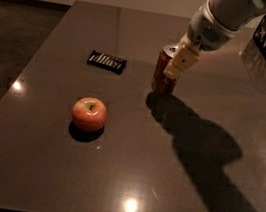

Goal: Move coke can near rxbar chocolate

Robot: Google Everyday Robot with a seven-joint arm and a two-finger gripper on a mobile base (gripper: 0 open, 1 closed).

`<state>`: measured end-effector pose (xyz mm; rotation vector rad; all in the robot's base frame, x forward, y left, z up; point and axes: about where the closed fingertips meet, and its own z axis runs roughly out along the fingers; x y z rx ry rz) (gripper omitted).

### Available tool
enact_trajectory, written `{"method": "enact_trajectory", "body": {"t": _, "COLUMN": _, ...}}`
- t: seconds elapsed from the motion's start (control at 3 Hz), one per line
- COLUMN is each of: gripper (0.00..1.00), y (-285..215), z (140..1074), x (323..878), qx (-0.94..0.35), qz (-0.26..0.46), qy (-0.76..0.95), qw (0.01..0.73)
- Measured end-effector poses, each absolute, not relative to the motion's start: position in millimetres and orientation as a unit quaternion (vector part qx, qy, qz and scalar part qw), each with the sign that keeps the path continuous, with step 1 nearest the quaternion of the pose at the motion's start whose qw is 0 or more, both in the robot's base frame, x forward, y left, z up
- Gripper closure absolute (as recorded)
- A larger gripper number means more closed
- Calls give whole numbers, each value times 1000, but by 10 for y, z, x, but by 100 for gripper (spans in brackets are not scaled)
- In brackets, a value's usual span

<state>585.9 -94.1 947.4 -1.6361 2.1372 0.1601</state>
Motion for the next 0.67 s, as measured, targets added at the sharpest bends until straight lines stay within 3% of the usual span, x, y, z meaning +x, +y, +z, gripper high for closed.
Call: {"method": "enact_trajectory", "body": {"t": 0.67, "gripper": 100, "y": -531, "z": 9376, "x": 6305, "qx": -586, "qz": 60, "qy": 774, "qw": 231}}
